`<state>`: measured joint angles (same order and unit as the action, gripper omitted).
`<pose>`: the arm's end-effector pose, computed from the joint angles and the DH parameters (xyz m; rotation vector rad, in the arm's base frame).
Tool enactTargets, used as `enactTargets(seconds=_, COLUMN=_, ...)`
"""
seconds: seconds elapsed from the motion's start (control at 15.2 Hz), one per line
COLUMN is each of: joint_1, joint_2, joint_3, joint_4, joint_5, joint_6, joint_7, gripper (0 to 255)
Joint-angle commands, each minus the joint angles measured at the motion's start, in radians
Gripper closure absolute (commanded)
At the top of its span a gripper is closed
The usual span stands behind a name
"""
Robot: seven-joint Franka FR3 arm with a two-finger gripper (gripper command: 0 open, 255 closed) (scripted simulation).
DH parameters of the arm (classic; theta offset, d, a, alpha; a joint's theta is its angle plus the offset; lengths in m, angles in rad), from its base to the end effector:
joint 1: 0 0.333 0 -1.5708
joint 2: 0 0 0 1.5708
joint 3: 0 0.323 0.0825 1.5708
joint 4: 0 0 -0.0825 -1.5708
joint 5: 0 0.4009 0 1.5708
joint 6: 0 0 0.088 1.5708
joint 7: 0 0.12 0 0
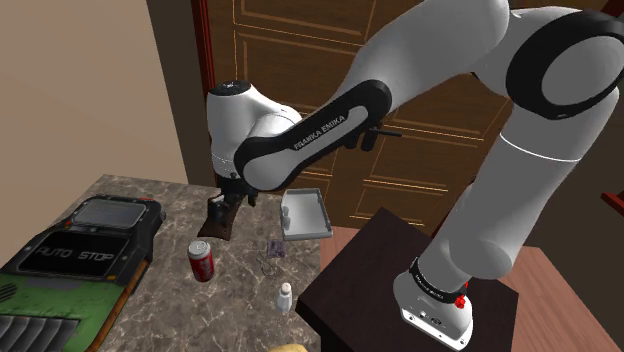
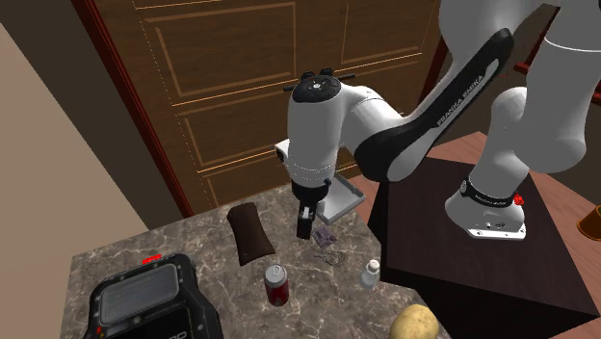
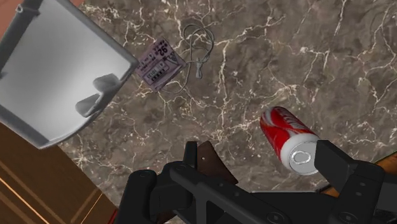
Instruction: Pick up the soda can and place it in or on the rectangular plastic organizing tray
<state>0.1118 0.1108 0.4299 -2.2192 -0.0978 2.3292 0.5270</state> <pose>0.4758 0.2828 0.3142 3.1227 0.1235 0.0345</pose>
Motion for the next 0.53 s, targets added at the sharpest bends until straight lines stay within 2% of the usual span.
enactTargets(seconds=0.0, joint_1=0.021, joint_2=0.079, joint_3=0.003, joint_4=0.046, joint_5=-0.046, joint_6=0.02, joint_7=0.056, gripper=0)
enactTargets(seconds=0.46, joint_1=0.128, joint_2=0.359, joint_3=-0.038, joint_4=0.262, joint_5=-0.178, joint_6=0.044, joint_7=0.199, gripper=0)
